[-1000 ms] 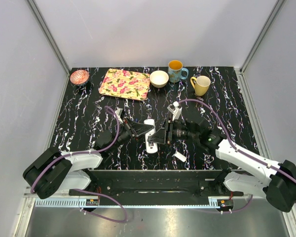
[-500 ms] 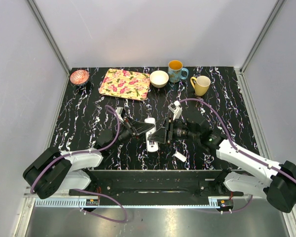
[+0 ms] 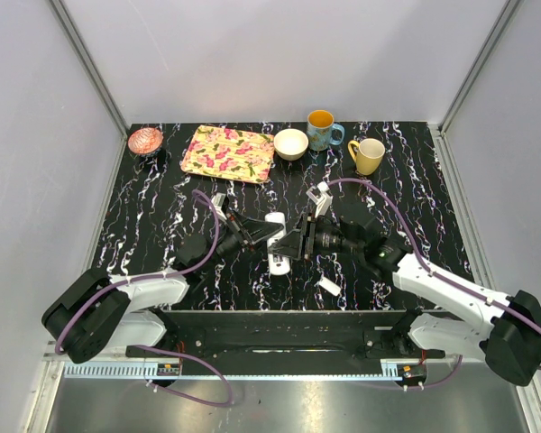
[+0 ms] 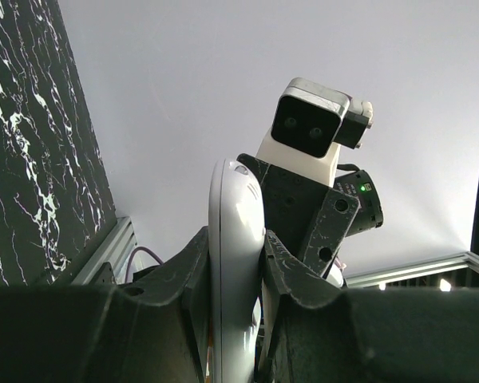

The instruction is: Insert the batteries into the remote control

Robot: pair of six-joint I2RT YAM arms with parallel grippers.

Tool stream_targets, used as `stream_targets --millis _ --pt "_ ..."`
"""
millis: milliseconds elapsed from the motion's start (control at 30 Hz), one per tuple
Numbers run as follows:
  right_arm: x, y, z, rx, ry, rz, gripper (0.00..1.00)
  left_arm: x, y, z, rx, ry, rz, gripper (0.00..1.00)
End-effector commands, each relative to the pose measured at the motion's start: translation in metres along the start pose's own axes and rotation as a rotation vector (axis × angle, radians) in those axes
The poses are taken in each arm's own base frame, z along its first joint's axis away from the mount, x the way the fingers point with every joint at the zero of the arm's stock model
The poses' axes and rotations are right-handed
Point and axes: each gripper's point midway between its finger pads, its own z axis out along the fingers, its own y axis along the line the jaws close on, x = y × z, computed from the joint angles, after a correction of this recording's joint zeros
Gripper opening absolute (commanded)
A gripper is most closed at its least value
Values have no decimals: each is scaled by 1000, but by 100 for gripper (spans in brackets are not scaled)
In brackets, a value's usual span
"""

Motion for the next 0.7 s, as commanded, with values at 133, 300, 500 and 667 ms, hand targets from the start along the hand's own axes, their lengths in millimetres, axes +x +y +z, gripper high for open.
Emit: stream_targets --millis 133,300,500,667 --pt "19 -68 1 249 10 20 0 14 -162 -34 617 34 83 0" --pt "18 -76 -2 294 -12 -28 0 14 -166 -37 630 29 87 0" --pt "17 -60 0 228 -3 5 14 15 -147 -30 576 30 104 0" --pt "12 -41 -1 171 -7 38 53 13 -123 -23 513 22 103 0"
